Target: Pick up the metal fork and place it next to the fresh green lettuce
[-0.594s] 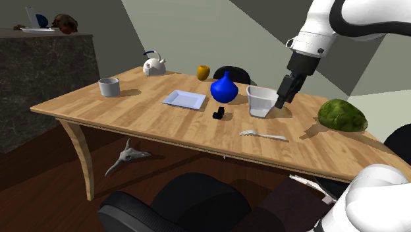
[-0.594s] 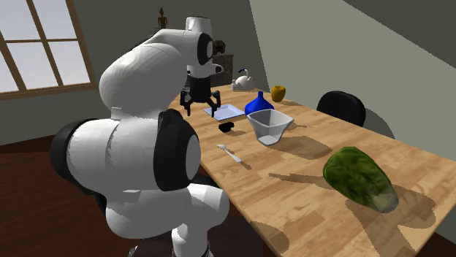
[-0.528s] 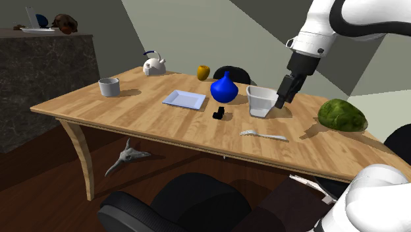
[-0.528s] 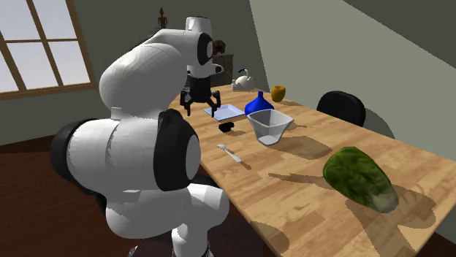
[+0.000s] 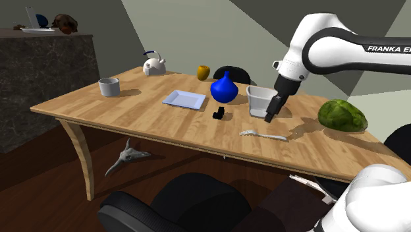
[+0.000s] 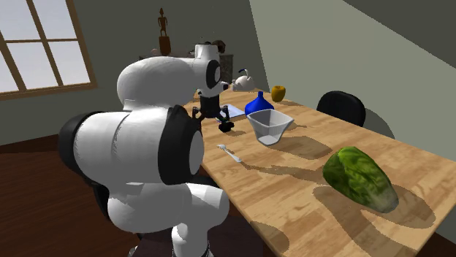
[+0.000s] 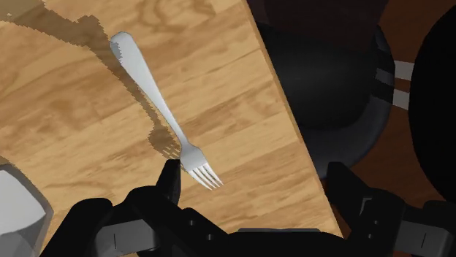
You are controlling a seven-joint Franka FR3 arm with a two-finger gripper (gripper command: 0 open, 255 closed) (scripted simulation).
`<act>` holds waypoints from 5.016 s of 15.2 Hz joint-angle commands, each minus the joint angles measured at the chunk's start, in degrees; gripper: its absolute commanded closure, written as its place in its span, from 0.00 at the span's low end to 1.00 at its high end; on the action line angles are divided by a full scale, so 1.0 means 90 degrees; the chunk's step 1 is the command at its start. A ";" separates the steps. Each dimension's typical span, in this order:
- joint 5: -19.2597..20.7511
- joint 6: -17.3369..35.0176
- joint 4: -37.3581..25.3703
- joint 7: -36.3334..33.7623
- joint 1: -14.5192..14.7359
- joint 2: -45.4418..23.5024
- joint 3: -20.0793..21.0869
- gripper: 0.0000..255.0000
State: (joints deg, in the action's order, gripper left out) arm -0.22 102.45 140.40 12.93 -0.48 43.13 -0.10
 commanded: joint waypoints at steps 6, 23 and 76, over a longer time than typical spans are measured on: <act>0.0481 0.1909 0.0872 0.0725 -0.0064 -0.0755 -0.0270 0.00; 0.0637 0.3126 0.1356 0.0863 -0.0112 -0.1422 -0.0378 0.00; 0.0473 -0.0669 -0.2185 0.1050 -0.0050 -0.1165 -0.0275 1.00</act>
State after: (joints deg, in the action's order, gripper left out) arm 4.06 97.23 121.61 22.32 -0.93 32.72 -2.57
